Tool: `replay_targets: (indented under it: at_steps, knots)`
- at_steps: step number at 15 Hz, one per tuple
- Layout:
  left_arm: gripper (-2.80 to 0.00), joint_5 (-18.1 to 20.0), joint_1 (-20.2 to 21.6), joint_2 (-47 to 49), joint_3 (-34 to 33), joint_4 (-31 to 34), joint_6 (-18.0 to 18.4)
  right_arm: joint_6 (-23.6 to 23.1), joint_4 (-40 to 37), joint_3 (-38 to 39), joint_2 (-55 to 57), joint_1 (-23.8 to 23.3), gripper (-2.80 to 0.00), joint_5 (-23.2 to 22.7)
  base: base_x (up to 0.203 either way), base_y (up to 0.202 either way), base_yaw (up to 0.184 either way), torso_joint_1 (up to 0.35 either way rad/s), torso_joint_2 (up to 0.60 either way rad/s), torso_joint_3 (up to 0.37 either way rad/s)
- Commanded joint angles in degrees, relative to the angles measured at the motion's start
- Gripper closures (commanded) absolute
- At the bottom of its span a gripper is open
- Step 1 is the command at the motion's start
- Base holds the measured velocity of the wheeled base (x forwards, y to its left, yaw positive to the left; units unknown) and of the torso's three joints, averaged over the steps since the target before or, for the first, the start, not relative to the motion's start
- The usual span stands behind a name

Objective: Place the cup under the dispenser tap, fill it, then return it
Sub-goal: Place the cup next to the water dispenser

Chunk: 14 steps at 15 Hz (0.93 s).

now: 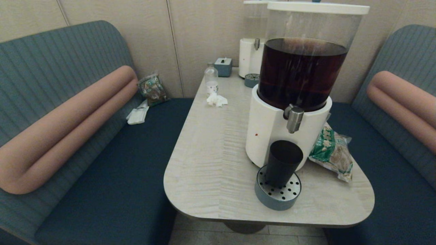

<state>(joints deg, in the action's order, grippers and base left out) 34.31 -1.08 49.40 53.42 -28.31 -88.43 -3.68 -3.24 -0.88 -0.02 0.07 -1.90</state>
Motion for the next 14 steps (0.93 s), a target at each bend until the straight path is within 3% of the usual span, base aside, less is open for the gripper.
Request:
replay_targets:
  at_steps: [1,2,3,5,7,9,11,14]
  knots:
    - [0.0,-4.3,-1.1,-1.0,-2.2,11.4,64.4,0.0,0.0,0.0,-0.1,0.0,0.0,0.0,0.0,0.0,0.0,0.0,0.0,0.0]
    - [0.0,-6.4,-1.4,-2.4,-3.0,15.0,74.9,-0.1,0.0,0.0,-0.1,0.0,0.0,0.0,0.0,0.0,0.0,0.0,0.0,0.0]
    - [0.0,-8.8,-1.6,-5.5,-4.5,18.2,82.6,0.0,0.0,0.0,-0.1,0.0,0.0,0.0,0.0,0.0,0.0,0.0,0.0,0.0]
    - [0.0,-14.9,-1.8,-15.0,-8.1,24.2,95.0,0.0,0.0,0.0,-0.1,0.0,0.0,0.0,0.0,0.0,0.0,0.0,0.0,0.0]
    - [0.0,-21.0,-2.0,-23.1,-10.8,28.5,101.2,0.0,0.0,0.0,-0.1,0.0,0.0,0.0,0.0,0.0,0.0,0.0,0.0,0.0]
    - [0.0,-27.5,-2.1,-29.9,-13.0,31.2,104.8,0.0,0.0,0.0,-0.1,0.0,0.0,0.0,0.0,0.0,0.0,0.0,0.0,0.0]
    - [0.0,-37.0,-2.1,-33.8,-15.4,32.3,112.9,0.0,0.0,0.0,-0.1,0.0,0.0,0.0,0.0,0.0,0.0,0.0,0.0,0.0]
    - [0.0,-47.4,-1.4,-36.0,-21.2,33.5,114.3,-0.1,0.0,0.0,-0.1,0.0,0.0,0.0,0.0,0.0,0.0,0.0,0.0,0.0]
